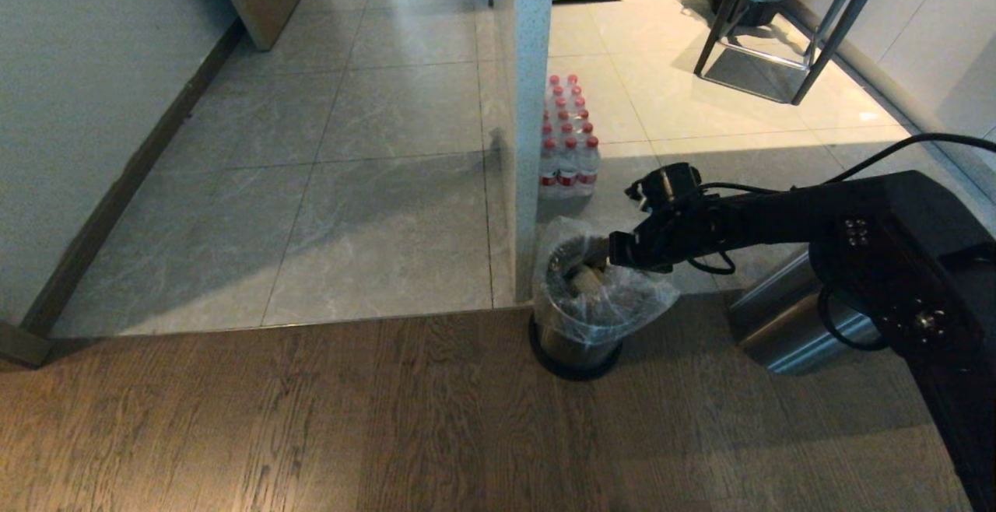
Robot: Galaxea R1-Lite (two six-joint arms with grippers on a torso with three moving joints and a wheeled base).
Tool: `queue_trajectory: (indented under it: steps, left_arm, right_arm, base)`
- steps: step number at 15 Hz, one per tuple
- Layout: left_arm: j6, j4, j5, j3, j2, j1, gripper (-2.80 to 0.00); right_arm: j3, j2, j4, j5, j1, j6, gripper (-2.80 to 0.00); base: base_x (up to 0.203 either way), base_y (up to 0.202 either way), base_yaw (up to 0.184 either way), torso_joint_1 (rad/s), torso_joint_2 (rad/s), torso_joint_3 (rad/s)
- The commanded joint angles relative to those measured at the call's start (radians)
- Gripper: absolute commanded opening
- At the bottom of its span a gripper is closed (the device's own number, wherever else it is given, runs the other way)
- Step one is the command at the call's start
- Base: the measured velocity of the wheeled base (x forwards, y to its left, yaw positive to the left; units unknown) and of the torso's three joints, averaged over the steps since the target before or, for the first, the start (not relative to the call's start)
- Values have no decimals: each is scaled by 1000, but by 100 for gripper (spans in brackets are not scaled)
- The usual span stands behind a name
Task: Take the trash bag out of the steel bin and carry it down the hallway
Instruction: Pick up the trash bag
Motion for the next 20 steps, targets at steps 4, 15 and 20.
queue_trajectory:
  steps: [4, 15, 20]
  left_arm:
    - [0, 0, 0, 0, 0, 0, -280]
    - [0, 0, 0, 0, 0, 0, -280]
    - [0, 0, 0, 0, 0, 0, -280]
  right_arm:
    - [0, -160, 31, 50, 4, 10, -280]
    - [36, -387, 124, 119, 4, 8, -280]
    - [189, -342, 144, 122, 4, -3, -280]
  base:
    - [0, 0, 0, 0, 0, 0]
    - [0, 0, 0, 0, 0, 0]
    - [0, 0, 0, 0, 0, 0]
